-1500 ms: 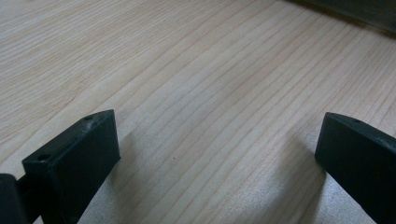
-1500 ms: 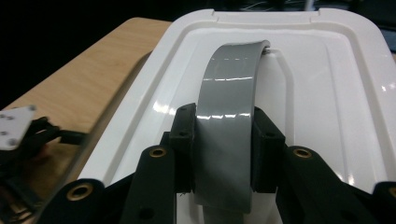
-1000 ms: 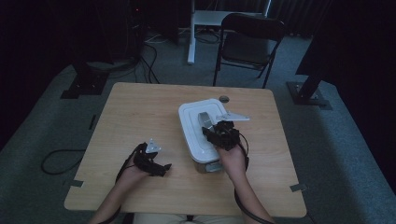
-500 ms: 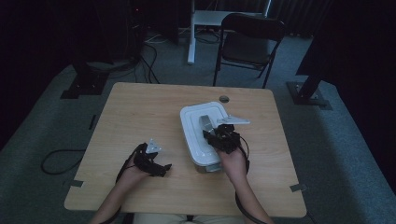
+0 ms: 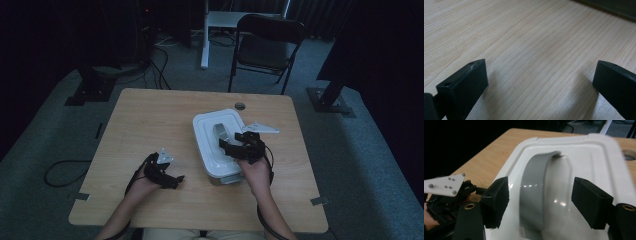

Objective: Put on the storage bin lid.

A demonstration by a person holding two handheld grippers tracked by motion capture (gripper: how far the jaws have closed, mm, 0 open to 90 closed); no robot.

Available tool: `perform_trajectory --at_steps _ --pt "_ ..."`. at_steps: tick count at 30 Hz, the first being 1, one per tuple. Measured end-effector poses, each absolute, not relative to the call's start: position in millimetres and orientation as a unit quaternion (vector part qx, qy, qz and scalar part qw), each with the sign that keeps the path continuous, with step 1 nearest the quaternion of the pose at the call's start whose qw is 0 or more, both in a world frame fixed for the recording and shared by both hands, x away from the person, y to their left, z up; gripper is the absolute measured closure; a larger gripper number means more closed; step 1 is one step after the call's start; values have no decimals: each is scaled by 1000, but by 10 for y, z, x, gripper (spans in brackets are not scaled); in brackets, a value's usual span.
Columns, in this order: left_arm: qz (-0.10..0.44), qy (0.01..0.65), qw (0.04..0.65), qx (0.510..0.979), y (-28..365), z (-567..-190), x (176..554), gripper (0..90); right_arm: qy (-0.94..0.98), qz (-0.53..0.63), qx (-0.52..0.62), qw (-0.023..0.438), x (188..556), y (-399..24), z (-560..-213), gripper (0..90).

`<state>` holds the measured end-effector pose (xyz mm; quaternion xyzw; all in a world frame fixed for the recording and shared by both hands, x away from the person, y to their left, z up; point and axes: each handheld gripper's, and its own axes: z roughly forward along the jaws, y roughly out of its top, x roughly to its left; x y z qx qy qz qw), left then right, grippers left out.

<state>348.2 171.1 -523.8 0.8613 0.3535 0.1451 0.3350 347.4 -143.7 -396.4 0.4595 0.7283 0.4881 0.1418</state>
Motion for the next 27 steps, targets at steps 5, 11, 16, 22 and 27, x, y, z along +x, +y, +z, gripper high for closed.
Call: perform_trajectory --at_steps 5,11,16,22,27 --pt "148 354 338 859 1679 -5202 3525 5 725 486 452 186 3464 -1574 -3911 228" --pt "147 350 342 860 1615 -5142 3570 5 723 481 439 232 3508 -1758 -3917 137" --pt "138 346 342 863 1590 -5126 3595 4 712 475 448 259 3534 -1958 -3944 135" --pt "141 353 354 855 1580 -5069 3640 5 705 450 468 285 3588 -2194 -4058 136" --pt "142 345 358 856 1514 -5002 3680 5 686 444 496 295 3633 -2357 -4204 136"
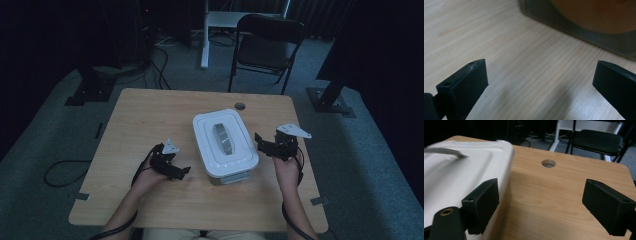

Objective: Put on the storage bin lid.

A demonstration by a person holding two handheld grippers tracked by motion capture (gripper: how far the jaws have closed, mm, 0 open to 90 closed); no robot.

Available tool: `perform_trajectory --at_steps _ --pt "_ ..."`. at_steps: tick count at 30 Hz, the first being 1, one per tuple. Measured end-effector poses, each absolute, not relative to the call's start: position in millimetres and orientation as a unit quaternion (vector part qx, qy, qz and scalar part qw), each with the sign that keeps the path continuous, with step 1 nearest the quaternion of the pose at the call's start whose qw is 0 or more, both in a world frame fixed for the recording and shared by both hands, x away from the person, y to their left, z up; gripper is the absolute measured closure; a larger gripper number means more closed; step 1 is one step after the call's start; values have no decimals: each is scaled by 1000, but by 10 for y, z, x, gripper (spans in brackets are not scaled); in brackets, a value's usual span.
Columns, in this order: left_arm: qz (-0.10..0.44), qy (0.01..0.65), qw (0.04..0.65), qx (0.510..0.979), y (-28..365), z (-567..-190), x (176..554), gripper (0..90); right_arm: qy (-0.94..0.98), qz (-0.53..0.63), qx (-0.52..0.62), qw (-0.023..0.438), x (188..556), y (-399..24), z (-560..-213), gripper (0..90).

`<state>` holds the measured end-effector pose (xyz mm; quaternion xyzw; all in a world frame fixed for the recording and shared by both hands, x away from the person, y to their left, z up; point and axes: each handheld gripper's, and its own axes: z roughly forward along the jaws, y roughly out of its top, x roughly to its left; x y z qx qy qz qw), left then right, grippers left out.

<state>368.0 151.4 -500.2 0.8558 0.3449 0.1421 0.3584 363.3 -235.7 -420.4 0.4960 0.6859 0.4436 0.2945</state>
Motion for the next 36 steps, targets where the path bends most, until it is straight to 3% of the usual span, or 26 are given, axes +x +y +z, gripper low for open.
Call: perform_trajectory --at_steps 10,19,36 --pt "139 333 359 861 1339 -4944 3778 5 678 413 530 297 3736 -2522 -4594 136" --pt "140 328 358 863 1179 -4920 3856 4 697 397 532 272 3711 -2397 -5012 136" --pt "154 327 349 865 1235 -4857 3837 4 719 401 528 207 3554 -2165 -5128 206"
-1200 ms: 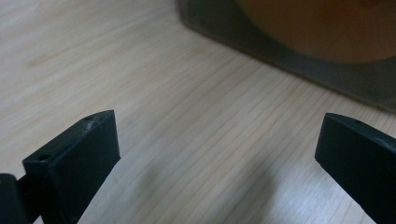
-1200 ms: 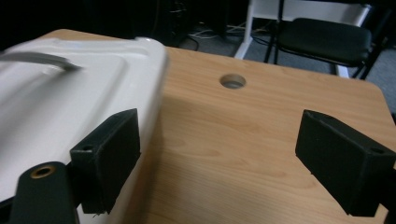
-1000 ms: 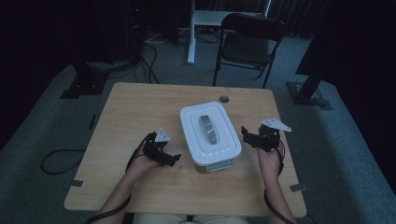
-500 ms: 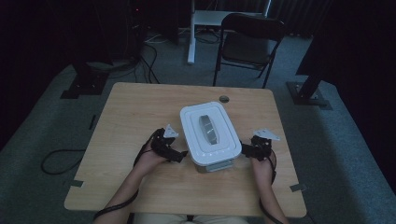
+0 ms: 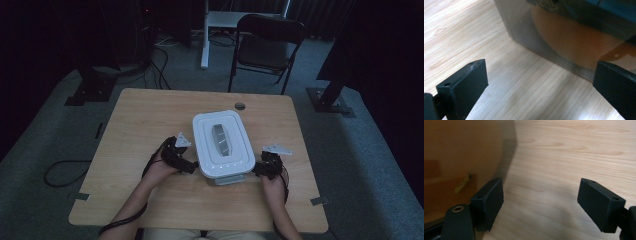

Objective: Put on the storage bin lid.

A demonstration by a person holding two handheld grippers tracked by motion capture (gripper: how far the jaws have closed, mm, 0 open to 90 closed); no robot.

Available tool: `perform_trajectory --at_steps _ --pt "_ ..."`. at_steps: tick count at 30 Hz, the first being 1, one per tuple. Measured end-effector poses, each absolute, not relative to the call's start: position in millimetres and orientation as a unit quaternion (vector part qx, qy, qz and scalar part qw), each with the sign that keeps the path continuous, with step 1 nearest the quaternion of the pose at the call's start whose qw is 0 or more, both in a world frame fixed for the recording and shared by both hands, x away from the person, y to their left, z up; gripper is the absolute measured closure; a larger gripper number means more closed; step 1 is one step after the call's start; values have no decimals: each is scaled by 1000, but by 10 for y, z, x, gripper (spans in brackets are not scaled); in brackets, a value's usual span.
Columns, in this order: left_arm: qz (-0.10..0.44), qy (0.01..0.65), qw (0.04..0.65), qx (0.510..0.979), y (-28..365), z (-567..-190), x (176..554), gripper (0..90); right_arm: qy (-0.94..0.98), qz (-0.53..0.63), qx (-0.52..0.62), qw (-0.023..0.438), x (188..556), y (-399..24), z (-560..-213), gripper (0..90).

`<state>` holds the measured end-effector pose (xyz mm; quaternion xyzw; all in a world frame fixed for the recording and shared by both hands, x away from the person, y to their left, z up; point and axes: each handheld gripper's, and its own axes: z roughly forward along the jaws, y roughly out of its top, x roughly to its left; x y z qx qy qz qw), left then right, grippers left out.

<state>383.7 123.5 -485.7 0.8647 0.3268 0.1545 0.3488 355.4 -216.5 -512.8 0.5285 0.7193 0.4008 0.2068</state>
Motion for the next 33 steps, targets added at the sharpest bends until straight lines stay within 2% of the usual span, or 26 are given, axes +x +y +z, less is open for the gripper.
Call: perform_trajectory --at_steps 2,11,14,27,33 --pt "158 331 347 863 1299 -4858 3827 5 726 401 522 197 3503 -2079 -5132 204" --pt "160 339 345 860 1429 -4870 3777 4 741 376 502 240 3399 -1846 -5104 182" --pt "162 336 348 860 1438 -4865 3768 4 744 370 506 232 3442 -1868 -5115 117" --pt "160 331 360 857 1536 -4875 3717 5 744 410 481 217 3516 -2000 -5062 117" --pt "164 338 364 852 1588 -4866 3699 5 746 406 477 226 3547 -2014 -5063 117"
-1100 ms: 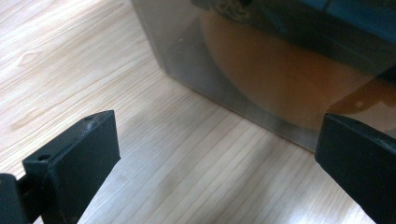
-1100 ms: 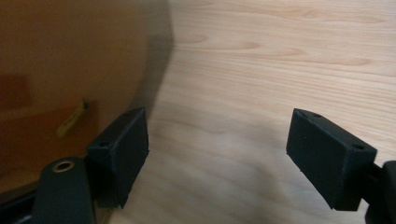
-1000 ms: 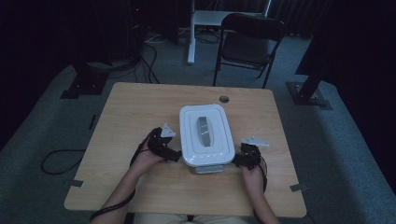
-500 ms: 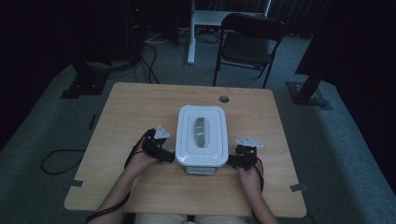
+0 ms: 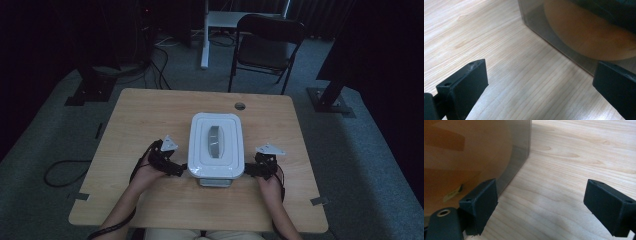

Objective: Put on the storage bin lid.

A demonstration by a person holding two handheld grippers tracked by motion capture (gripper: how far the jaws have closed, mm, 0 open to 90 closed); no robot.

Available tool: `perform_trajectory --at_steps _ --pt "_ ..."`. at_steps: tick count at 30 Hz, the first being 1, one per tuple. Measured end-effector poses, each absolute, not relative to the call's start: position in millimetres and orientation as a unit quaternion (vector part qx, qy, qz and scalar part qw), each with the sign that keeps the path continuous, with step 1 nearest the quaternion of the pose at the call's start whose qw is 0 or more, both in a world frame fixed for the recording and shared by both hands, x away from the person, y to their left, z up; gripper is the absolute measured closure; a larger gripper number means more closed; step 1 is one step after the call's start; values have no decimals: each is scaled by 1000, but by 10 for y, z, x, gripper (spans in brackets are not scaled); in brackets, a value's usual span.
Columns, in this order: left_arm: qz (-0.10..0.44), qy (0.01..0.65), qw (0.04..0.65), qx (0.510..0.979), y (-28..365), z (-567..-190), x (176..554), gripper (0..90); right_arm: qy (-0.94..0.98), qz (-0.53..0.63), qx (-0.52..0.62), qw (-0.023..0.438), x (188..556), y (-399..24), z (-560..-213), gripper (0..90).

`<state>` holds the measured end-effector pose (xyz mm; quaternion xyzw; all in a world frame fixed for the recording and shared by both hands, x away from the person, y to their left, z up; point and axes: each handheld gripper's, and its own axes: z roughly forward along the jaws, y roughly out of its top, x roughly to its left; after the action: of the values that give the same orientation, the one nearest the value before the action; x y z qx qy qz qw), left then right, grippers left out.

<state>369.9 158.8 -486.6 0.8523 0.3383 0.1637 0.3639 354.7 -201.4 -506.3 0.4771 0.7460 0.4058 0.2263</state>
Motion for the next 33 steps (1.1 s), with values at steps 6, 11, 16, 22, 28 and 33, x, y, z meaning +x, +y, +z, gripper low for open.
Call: perform_trajectory --at_steps 6,11,16,22,28,33 --pt "163 338 372 849 1624 -4809 3647 5 736 412 485 231 3543 -2011 -5034 119" --pt "163 336 371 850 1660 -4799 3611 5 734 415 481 239 3528 -2017 -5014 119" --pt "164 338 367 851 1701 -4812 3577 5 731 418 479 249 3504 -2038 -4997 119" --pt "164 347 367 848 1801 -4837 3520 5 728 414 480 262 3461 -2089 -5009 119" --pt "162 362 367 841 1938 -4882 3465 5 722 414 487 266 3376 -2200 -5025 120" --pt "163 372 368 837 2041 -4893 3421 5 720 406 493 271 3302 -2291 -5048 120"
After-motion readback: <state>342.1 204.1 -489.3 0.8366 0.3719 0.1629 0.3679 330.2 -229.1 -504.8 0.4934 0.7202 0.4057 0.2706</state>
